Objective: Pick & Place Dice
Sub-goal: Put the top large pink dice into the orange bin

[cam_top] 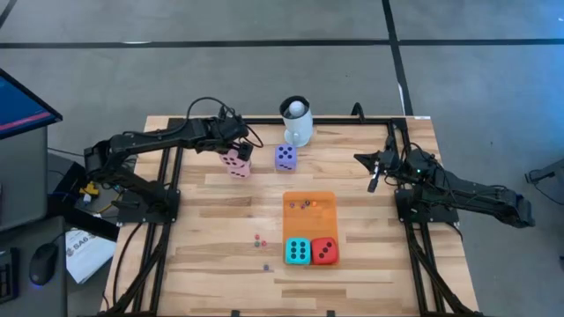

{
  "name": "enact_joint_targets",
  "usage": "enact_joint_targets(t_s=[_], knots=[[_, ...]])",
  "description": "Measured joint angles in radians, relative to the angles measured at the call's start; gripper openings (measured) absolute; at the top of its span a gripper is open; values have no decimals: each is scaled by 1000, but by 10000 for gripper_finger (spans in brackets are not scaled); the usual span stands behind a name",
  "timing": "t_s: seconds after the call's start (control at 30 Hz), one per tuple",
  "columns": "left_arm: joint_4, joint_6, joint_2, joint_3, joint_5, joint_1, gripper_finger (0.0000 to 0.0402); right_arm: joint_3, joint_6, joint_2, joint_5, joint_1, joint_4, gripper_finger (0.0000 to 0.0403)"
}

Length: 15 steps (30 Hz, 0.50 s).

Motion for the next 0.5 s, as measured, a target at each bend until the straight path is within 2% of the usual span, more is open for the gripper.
enact_joint_targets(t_s=[0.23,0.5], knots=[[8,-1,-1,-2,7,-1,400,0,0,0,0,0,0,0],[46,10,-106,-9,60,-3,400,0,0,0,0,0,0,0]])
